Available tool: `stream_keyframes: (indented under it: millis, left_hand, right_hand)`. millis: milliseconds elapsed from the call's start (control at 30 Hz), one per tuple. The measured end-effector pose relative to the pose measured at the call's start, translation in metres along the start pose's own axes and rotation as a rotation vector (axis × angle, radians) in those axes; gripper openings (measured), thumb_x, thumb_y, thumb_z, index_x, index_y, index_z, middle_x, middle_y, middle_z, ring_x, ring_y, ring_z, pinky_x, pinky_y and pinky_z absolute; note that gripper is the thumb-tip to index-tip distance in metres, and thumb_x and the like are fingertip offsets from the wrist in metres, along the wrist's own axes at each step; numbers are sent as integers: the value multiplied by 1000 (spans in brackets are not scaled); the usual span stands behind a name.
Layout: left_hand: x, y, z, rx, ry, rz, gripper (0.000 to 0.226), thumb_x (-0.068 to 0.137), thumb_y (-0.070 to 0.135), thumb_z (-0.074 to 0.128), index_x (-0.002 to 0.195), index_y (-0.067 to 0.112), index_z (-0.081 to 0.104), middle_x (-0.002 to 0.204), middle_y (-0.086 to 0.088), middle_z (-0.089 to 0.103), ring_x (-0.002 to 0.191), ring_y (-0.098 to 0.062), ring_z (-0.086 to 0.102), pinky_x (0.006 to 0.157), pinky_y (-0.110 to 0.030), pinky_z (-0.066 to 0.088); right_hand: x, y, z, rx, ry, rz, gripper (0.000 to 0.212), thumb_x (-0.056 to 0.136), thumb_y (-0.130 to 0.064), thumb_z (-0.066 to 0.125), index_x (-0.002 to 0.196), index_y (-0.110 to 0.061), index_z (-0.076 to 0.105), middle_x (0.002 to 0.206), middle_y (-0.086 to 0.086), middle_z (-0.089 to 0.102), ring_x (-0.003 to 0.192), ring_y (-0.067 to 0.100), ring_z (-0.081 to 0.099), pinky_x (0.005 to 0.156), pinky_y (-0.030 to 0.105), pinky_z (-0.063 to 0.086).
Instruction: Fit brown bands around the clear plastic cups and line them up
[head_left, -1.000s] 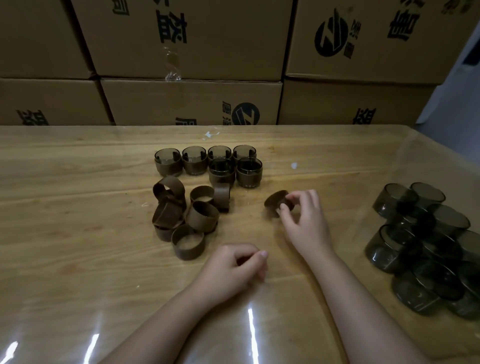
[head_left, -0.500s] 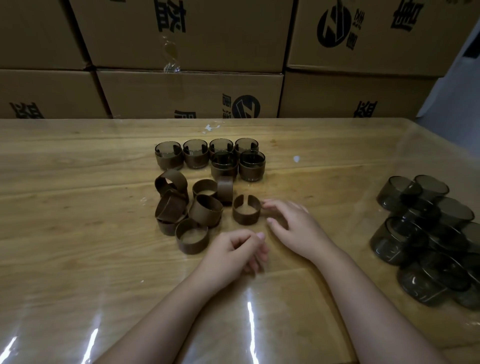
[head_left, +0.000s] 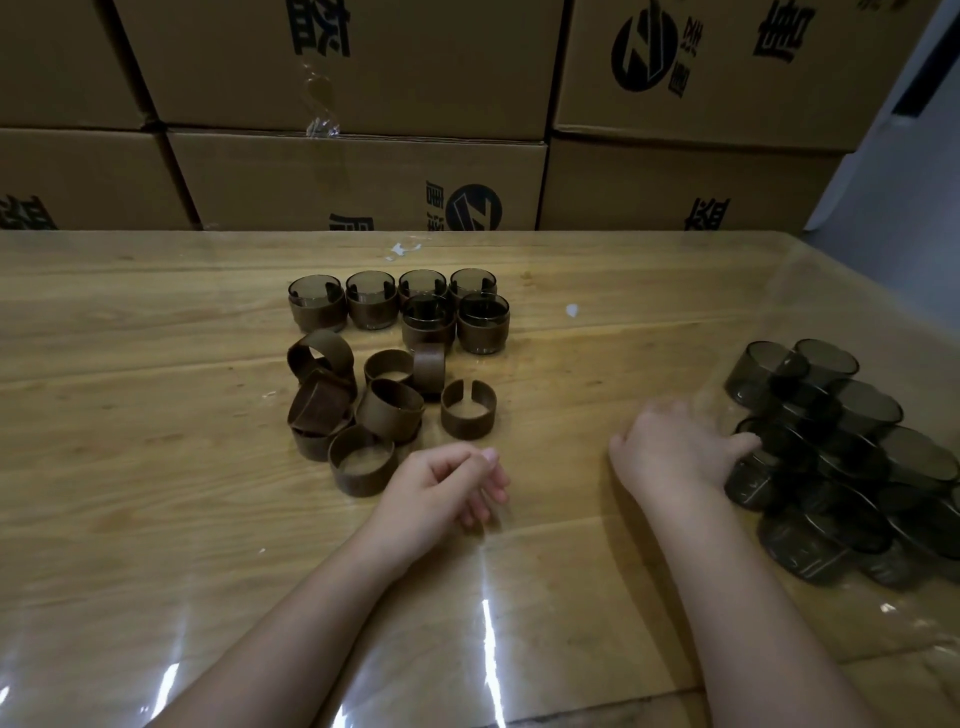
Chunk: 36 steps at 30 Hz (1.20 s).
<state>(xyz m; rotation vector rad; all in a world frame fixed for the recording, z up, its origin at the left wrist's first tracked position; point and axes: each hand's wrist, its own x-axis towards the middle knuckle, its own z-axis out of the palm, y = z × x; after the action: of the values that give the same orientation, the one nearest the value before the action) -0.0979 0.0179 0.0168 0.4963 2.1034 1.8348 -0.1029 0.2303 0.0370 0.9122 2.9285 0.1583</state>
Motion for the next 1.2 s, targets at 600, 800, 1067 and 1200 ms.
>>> stream_keyframes:
  millis: [600,800,1067,1200]
  left_hand:
    - [3,-3,1,-6,-8,-6,34,83,41,52,79,12,69,71,0,69,60,-8,60,56,-19,48]
    - [2,-3,1,17,-10,-4,28,92,29,51,80,12,69,71,1,69,61,-9,59,57,-20,49]
    - [4,-7,4,80,114,7,32,90,21,63,121,29,55,113,7,62,85,-9,67,68,-36,59]
    - [5,-9,3,47,88,74,55,77,37,69,125,41,42,123,5,54,99,-10,63,76,-29,58]
  right_hand:
    - [16,30,-6,191,185,32,46,101,-33,41,61,-13,52,57,3,54,52,17,48,78,35,39]
    - [1,-2,-10,262,339,-166,36,101,-27,42,75,-12,61,54,1,47,54,19,45,64,31,35]
    - [-37,-37,0,1209,400,-661,17,95,-14,58,86,-20,71,53,-13,52,50,4,51,56,17,43]
    - [-45,-47,-2,1775,41,-624,26,90,-23,51,75,-28,72,51,-5,54,51,2,51,56,13,43]
